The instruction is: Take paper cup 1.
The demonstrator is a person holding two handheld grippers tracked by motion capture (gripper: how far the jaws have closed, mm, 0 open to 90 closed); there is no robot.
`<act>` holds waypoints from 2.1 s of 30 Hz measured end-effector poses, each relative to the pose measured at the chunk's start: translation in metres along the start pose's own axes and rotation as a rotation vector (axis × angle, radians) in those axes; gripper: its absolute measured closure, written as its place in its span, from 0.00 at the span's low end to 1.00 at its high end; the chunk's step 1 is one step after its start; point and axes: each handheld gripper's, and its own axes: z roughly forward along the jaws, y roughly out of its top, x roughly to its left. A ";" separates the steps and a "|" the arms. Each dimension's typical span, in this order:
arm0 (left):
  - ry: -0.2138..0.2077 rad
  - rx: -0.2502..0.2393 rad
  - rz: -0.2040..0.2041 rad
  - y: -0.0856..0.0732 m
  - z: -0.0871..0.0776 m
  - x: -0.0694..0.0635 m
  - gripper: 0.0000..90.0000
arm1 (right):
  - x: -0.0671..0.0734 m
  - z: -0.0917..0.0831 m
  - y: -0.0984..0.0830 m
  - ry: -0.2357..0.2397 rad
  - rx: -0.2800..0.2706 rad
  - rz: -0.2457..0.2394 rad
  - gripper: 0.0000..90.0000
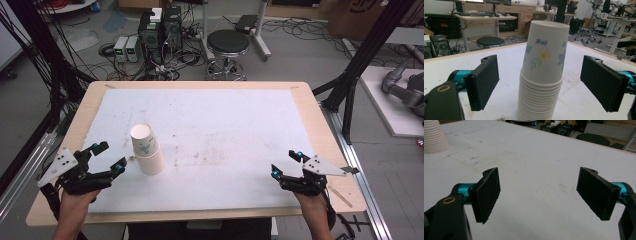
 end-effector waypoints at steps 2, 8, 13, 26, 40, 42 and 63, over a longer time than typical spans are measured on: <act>-0.003 0.004 0.002 0.005 0.003 -0.002 0.17 | 0.000 0.000 0.000 0.000 0.002 0.004 0.22; -0.026 0.007 0.018 0.017 0.015 -0.007 0.17 | 0.000 0.000 0.000 -0.001 0.005 0.004 0.22; -0.023 0.015 0.023 0.024 0.025 -0.009 0.17 | -0.001 -0.002 -0.001 -0.002 0.002 0.002 0.22; -0.026 0.081 0.034 0.031 0.058 -0.012 0.17 | 0.000 -0.002 -0.001 0.005 0.011 0.004 0.22; -0.031 0.119 0.032 0.030 0.075 -0.012 0.19 | -0.002 -0.004 -0.002 0.004 0.010 0.007 0.22; -0.028 0.120 0.032 0.029 0.077 -0.012 0.20 | -0.002 -0.005 -0.002 0.003 0.010 0.008 0.22; -0.032 0.095 0.036 0.028 0.078 -0.011 0.36 | -0.004 -0.005 -0.003 0.000 0.009 0.013 0.22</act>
